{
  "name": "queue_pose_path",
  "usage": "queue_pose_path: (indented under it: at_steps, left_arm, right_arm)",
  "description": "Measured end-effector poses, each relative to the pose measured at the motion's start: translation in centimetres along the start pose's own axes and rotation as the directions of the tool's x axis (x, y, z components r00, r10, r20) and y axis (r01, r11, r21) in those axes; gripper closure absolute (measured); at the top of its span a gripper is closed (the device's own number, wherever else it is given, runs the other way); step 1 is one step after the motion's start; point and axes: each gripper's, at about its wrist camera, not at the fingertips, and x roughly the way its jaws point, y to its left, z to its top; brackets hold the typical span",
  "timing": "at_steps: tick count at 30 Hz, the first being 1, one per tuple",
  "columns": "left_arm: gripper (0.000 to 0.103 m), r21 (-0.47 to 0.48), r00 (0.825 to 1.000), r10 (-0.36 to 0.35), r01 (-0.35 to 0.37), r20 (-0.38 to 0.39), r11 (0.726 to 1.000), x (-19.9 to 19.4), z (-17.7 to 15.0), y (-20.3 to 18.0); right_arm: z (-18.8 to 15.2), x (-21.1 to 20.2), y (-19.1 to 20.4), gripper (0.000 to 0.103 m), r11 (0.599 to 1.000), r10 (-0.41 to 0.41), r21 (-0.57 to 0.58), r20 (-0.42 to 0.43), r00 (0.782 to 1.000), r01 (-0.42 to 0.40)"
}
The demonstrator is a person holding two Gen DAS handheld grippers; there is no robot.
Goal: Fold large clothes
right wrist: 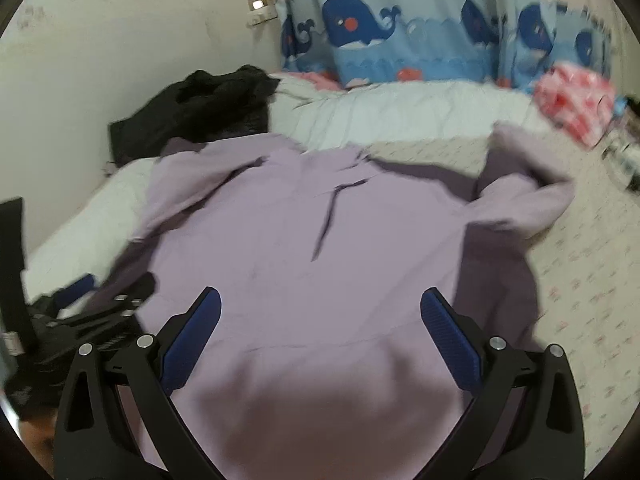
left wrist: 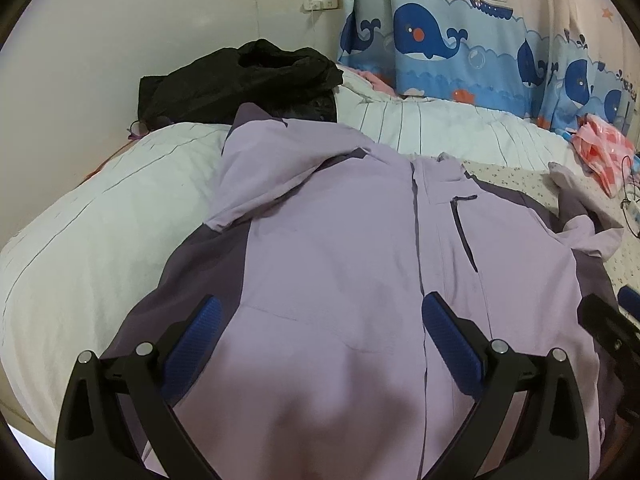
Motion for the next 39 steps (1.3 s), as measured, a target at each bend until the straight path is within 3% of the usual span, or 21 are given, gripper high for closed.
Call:
queue_pose_path:
  at_steps: [39]
  left_arm:
    - [0.007,0.052,0.998,-0.041,0.044,-0.053,0.998,1.5,-0.6,-2.7]
  right_arm:
    - [-1.4,1.8,0.1,0.006,0.995,-0.076,-0.062,-0.021,0.997,0.075]
